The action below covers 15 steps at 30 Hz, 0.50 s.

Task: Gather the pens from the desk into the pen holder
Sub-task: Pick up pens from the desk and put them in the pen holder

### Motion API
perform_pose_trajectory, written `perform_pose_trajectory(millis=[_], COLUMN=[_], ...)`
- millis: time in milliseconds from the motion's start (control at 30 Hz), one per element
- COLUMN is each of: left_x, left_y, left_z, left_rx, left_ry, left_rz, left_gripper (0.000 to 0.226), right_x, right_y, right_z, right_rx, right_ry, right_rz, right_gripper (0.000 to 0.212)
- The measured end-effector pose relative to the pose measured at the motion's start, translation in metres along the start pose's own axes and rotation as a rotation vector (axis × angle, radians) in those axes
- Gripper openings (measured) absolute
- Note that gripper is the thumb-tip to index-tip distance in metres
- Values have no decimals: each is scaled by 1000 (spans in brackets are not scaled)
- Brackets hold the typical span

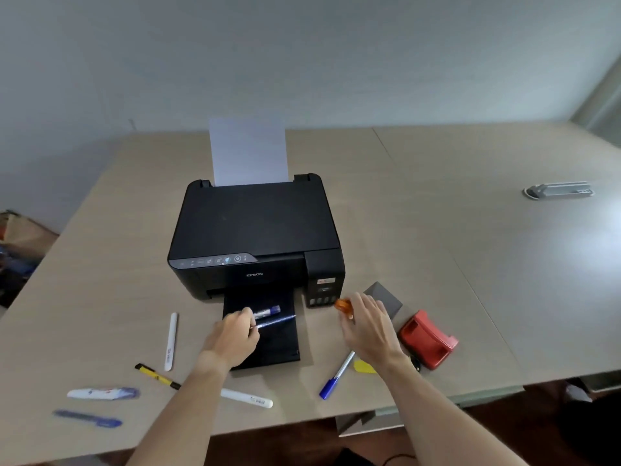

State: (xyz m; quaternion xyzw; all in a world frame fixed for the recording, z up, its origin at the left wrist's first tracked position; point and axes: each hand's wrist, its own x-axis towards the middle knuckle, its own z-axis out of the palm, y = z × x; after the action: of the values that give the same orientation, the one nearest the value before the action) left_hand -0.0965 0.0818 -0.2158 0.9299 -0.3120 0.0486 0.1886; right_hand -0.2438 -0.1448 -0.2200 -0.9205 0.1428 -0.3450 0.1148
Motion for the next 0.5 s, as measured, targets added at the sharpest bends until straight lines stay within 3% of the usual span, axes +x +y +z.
perform_pose_trajectory(millis=[233,500], left_x=[-107,-177], left_y=[-46,-43], left_z=[57,103], left_rx=[-160,-259], left_ry=[-160,-282], left_rz=[-37,26], left_gripper=[12,18], right_x=[-139,-258], right_y=[6,-12], right_z=[38,65], right_rx=[-97,-207], right_ry=[-247,-488], right_rz=[359,475], right_gripper=[15,19])
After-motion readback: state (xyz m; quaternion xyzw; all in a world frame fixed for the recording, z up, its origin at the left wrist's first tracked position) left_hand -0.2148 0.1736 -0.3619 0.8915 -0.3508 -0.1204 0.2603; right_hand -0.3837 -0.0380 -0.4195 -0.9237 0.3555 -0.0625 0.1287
